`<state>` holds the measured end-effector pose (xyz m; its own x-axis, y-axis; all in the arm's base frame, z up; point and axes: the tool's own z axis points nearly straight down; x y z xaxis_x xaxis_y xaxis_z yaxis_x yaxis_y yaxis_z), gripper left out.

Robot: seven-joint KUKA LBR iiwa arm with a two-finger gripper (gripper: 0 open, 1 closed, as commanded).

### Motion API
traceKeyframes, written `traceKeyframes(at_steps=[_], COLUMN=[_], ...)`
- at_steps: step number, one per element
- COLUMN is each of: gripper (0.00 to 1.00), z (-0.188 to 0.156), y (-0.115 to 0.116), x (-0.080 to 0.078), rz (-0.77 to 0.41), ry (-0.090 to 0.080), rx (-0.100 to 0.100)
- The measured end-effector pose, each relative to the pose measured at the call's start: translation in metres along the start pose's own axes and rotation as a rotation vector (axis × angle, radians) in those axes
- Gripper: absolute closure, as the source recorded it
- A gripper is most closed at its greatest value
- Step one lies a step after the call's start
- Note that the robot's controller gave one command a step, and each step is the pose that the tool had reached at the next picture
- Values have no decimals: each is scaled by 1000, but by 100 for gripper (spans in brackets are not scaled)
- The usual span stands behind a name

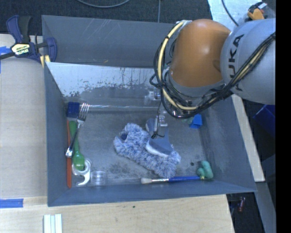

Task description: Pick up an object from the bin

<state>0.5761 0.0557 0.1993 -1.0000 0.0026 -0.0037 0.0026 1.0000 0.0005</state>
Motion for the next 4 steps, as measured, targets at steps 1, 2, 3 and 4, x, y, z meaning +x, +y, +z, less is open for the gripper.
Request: traceKeyframes(at_steps=[1,2,3,4], gripper=[0,0,0,0], z=[0,10,-56,32], y=[0,5,26,7], x=[0,-7,49,1], rz=[0,-2,-12,14], ry=[0,-1,-4,-3], rx=[0,0,0,0])
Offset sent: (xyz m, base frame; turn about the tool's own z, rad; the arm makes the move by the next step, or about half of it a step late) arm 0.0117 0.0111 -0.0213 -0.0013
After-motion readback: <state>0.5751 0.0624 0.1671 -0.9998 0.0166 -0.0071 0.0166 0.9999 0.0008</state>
